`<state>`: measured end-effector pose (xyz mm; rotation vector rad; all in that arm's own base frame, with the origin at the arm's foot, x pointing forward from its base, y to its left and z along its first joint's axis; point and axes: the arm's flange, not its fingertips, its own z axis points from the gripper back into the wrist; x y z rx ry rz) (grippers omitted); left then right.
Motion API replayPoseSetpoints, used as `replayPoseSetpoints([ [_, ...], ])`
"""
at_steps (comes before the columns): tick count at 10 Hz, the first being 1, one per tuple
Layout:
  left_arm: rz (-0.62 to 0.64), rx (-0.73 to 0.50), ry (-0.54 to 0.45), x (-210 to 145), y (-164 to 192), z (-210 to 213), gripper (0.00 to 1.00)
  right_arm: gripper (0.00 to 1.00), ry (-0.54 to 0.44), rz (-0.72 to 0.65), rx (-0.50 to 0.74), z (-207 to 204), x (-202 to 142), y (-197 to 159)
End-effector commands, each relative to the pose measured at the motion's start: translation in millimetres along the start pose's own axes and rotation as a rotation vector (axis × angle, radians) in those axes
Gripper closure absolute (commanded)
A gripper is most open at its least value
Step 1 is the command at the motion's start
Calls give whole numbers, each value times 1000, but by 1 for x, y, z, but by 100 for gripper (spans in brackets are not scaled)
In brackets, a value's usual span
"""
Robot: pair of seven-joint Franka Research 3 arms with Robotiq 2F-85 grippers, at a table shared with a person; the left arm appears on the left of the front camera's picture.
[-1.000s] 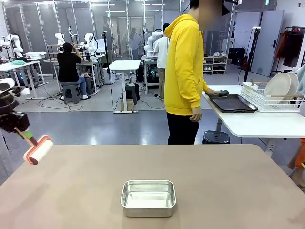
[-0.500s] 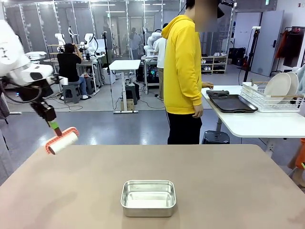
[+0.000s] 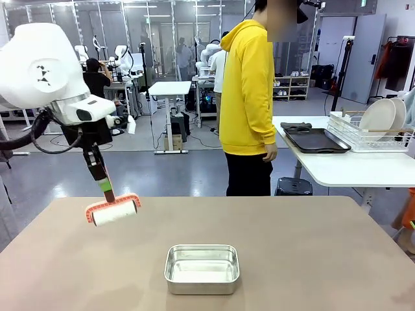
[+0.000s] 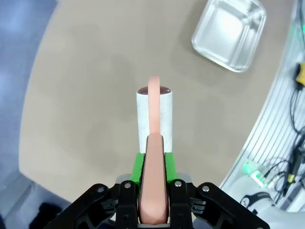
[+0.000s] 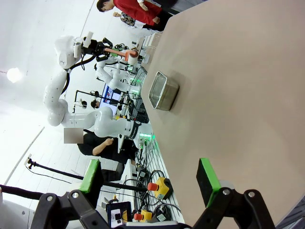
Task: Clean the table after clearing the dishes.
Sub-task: Place the Lint Roller back on top of the Airtight Container.
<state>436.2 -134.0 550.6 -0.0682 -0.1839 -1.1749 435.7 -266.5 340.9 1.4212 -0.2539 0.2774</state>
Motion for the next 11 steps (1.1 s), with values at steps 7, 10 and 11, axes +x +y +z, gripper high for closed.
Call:
replayPoseSetpoints([
  [7,-284,-7,9,40,-71,-2,79,0,-1,4,0,-1,0,3],
  [10,-300,-14,10,42,-74,-4,79,0,-1,4,0,-1,0,3],
  [11,-410,-18,80,63,-84,-24,79,0,-1,4,0,-1,0,3],
])
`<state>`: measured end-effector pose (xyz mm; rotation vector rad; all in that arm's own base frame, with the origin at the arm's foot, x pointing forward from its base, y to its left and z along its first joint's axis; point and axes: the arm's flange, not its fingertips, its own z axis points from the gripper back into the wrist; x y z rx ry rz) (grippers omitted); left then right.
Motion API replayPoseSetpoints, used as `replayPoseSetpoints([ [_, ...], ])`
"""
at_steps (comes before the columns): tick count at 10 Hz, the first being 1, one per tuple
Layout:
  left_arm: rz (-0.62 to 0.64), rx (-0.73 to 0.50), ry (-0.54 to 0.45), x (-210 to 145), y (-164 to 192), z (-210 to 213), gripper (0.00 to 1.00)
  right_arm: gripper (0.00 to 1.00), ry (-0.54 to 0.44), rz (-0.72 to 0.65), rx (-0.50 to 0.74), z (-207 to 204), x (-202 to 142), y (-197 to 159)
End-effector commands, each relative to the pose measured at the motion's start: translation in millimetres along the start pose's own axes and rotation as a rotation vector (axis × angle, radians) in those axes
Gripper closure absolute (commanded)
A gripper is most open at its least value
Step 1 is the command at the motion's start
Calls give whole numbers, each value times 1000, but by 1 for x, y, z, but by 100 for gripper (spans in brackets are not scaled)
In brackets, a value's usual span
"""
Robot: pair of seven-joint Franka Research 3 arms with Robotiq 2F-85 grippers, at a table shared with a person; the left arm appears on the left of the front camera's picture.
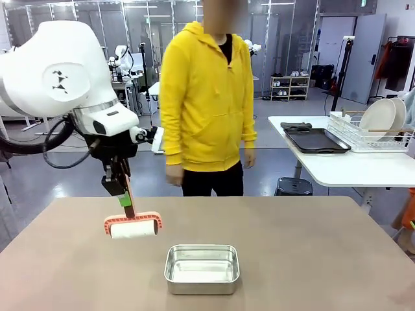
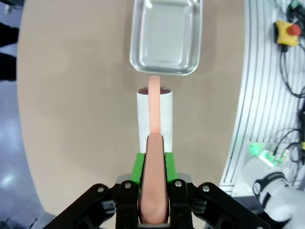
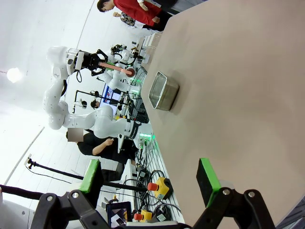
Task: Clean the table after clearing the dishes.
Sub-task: Place the Lint Roller back on top of the Airtight Container.
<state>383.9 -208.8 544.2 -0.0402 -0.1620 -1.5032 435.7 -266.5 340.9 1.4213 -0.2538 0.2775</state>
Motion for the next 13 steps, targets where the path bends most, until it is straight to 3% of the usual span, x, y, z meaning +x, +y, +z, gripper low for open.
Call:
replayPoseSetpoints([
  [1,-113,-16,10,40,1,-26,79,0,-1,4,0,-1,0,3],
  [9,-269,-126,29,142,8,-57,79,0,-1,4,0,-1,0,3],
  [13,-249,-203,39,148,33,-85,79,0,-1,4,0,-1,0,3],
])
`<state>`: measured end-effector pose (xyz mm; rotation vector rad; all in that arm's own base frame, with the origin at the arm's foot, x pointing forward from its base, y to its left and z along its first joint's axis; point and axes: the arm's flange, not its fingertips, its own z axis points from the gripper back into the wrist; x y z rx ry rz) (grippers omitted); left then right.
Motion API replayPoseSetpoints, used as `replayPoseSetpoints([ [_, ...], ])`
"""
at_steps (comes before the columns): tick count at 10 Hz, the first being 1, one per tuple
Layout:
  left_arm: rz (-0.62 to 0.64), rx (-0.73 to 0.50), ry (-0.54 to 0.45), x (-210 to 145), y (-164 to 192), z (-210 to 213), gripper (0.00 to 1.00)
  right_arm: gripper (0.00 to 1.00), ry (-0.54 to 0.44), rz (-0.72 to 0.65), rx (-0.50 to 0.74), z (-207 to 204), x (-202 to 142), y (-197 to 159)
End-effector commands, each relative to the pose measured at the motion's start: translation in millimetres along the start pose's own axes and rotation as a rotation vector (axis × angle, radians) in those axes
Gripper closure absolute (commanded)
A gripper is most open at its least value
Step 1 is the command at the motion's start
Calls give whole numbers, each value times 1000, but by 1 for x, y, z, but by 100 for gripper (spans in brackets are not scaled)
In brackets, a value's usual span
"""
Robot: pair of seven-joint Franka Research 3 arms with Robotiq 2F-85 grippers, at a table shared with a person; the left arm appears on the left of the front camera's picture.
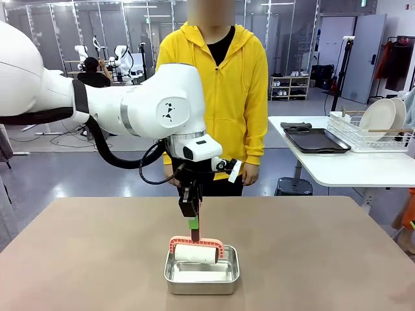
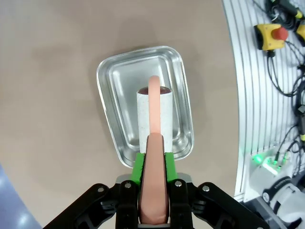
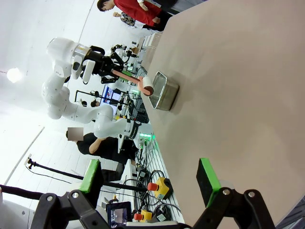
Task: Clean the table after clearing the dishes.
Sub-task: Place the Lint Roller back on top of the Airtight Container.
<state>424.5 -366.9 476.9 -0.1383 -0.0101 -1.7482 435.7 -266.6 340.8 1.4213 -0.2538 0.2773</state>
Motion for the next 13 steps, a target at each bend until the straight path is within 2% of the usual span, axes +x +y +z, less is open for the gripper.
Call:
replayPoseSetpoints([
  [1,-16,-48,-13,-6,13,1,79,0,-1,4,0,-1,0,3],
  [4,23,-59,-20,-12,24,-15,79,0,-1,4,0,-1,0,3],
  [13,58,37,18,-6,36,-45,79,0,-1,4,0,-1,0,3],
])
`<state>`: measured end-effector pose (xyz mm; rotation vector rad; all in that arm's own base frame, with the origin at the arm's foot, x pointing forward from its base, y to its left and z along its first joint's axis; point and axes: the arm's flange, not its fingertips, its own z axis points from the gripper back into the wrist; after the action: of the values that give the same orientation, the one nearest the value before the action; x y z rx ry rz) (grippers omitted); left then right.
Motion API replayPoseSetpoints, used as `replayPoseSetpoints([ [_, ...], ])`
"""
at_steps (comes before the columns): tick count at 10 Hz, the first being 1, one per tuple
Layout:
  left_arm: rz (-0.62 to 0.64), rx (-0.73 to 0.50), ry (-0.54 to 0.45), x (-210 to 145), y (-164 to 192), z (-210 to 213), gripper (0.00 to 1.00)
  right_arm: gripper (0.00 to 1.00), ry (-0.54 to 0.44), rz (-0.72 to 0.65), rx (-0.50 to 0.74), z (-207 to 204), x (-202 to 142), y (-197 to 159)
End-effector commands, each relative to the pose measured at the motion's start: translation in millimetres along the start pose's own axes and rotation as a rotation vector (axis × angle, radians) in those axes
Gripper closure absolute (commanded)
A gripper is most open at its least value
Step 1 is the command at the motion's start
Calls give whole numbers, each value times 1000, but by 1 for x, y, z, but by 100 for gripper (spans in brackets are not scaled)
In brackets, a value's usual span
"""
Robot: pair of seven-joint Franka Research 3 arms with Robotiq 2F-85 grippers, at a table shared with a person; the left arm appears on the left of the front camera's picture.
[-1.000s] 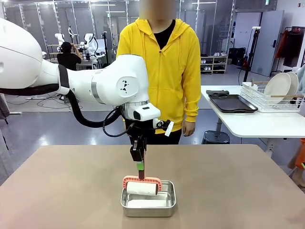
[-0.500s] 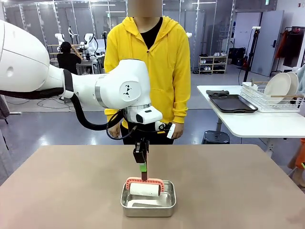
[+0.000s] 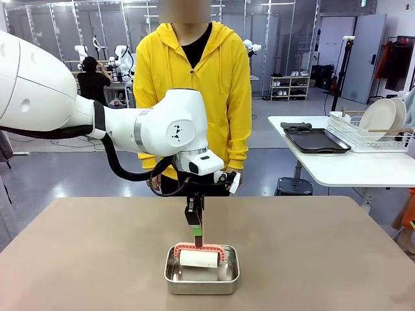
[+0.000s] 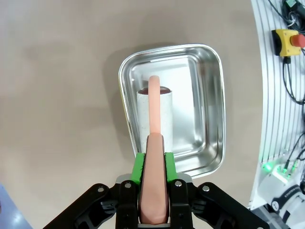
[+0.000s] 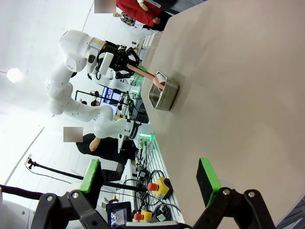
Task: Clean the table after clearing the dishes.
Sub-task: Place the Lint Roller back on top of the Airtight Container.
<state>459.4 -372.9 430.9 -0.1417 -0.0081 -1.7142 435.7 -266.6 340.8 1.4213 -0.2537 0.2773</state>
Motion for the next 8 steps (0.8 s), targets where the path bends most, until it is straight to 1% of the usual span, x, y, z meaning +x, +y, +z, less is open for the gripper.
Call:
replayPoseSetpoints([
  [1,27,45,30,-3,-2,-5,79,0,-1,4,0,-1,0,3],
  [5,58,31,28,-11,0,-28,79,0,-1,4,0,-1,0,3],
  [6,72,45,25,-13,1,-33,79,0,-1,4,0,-1,0,3],
  [7,99,45,54,-14,3,-39,79,0,-1,4,0,-1,0,3],
  [8,113,42,48,-15,5,-45,79,0,-1,4,0,-1,0,3],
])
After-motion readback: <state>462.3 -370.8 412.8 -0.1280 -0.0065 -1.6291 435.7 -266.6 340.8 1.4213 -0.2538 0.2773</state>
